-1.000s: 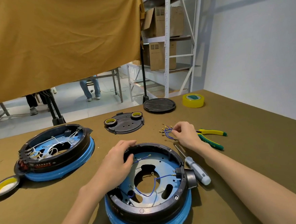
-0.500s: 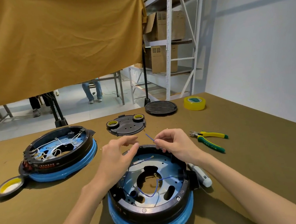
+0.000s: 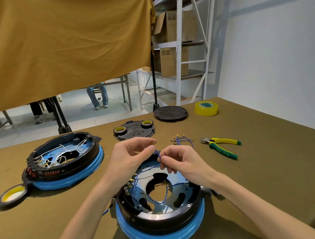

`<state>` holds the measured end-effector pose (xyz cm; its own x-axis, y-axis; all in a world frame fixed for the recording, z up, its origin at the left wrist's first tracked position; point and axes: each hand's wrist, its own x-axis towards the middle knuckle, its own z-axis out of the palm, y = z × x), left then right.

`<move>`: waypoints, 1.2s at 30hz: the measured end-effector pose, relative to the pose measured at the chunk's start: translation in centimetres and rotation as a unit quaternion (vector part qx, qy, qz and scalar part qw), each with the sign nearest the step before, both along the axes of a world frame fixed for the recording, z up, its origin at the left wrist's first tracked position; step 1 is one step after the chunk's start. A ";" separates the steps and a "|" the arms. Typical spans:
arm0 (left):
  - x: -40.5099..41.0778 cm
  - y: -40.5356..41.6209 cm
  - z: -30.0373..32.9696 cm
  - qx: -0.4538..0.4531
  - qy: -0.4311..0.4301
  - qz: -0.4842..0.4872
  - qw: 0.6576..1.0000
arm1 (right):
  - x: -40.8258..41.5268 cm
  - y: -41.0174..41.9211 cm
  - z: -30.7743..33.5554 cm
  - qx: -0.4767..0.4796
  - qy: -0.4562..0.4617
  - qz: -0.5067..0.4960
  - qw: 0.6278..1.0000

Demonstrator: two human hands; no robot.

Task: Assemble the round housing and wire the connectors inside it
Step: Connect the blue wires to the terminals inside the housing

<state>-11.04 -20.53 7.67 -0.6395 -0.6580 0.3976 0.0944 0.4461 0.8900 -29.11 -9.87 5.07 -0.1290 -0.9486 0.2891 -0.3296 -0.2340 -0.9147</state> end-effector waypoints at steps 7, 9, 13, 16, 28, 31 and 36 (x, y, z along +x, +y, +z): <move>-0.1 0.5 0.2 0.014 0.008 -0.018 1.000 | 0.7 0.9 0.3 -0.017 -0.019 0.020 0.999; 0.1 0.4 0.3 0.017 0.005 -0.047 0.999 | 1.0 1.0 0.8 -0.021 -0.010 0.019 1.000; 1.0 0.0 0.8 0.007 -0.022 -0.107 0.994 | 1.4 1.0 1.6 0.008 -0.072 0.053 0.996; 2.2 -0.5 1.2 -0.020 -0.062 -0.132 0.989 | 1.7 1.2 1.8 0.033 -0.072 0.075 0.994; 5.6 -0.3 -1.6 -0.063 -0.117 -0.013 0.991 | 3.3 0.3 1.5 0.073 0.058 0.052 0.994; 5.7 0.0 -2.5 -0.053 -0.113 0.021 0.992 | 3.7 0.0 1.3 0.074 0.086 0.046 0.992; 5.8 0.4 -3.5 -0.039 -0.089 0.043 0.994 | 4.2 -0.4 1.2 0.105 0.062 0.039 0.992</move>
<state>-5.28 -20.14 4.20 -0.6465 -0.6850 0.3359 -0.1029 0.5145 0.8513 -24.92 -10.32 6.26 -0.0295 -0.9953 0.0924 -0.4313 -0.0707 -0.8994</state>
